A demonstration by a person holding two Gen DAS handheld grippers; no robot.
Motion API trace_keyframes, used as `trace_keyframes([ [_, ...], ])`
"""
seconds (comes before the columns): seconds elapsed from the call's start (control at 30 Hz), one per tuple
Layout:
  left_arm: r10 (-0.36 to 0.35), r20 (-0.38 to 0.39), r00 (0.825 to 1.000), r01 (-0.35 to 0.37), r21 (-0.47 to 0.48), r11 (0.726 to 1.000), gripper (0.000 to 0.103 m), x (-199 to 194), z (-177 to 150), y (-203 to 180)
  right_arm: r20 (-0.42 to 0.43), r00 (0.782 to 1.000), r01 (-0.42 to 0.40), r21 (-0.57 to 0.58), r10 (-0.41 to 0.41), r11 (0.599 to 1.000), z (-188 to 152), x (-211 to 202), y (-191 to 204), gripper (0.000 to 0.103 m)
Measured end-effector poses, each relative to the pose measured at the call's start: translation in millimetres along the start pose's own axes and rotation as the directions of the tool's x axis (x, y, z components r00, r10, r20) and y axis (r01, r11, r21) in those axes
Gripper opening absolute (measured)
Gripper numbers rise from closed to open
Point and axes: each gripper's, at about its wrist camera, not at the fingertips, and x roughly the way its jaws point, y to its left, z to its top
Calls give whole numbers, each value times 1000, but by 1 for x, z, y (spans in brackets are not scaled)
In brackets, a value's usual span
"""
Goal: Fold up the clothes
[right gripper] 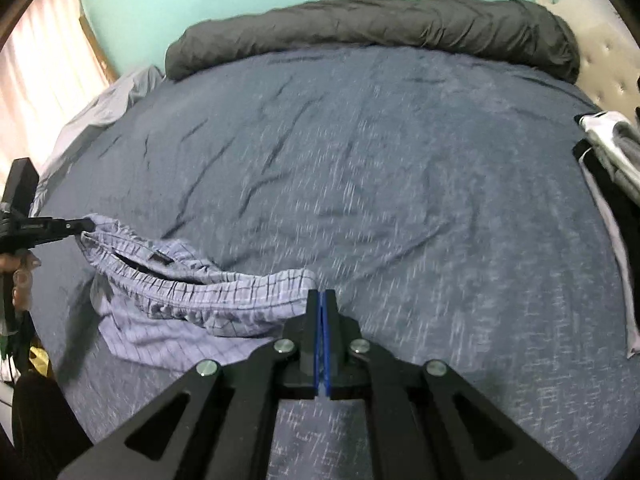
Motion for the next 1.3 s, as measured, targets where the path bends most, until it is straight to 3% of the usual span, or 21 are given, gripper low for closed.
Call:
trace_keyframes([
  [0.07,12,2,1000,-12,7,1000,8,3,-3,5,-14,1000,1,4,-1,1000,-4,1,-3,1],
  [0.2,30,31,999,-31,31,999,37,-3,-3,8,-29,1000,6,14,-6,1000,-7,2,-10,1],
  [0.43,62,38,997,-68,193,979,37,-13,-13,-15,-30,1000,3,23,-3,1000,-7,2,-7,1],
  [0.83,167,18,986,-160,410,898,37,16,-26,-50,-40,999,-8,24,9,1000,-11,3,-3,1],
  [0.97,188,18,982,-177,442,879,10,20,-30,-50,-30,999,-13,28,14,1000,-9,0,-5,1],
  [1.07,185,36,982,-182,438,880,0,14,-29,-47,-20,1000,-16,36,17,999,-8,-2,-7,1],
  [1.3,136,74,988,-154,419,895,0,-13,-21,-48,3,1000,-18,41,17,999,-4,-11,-7,1],
])
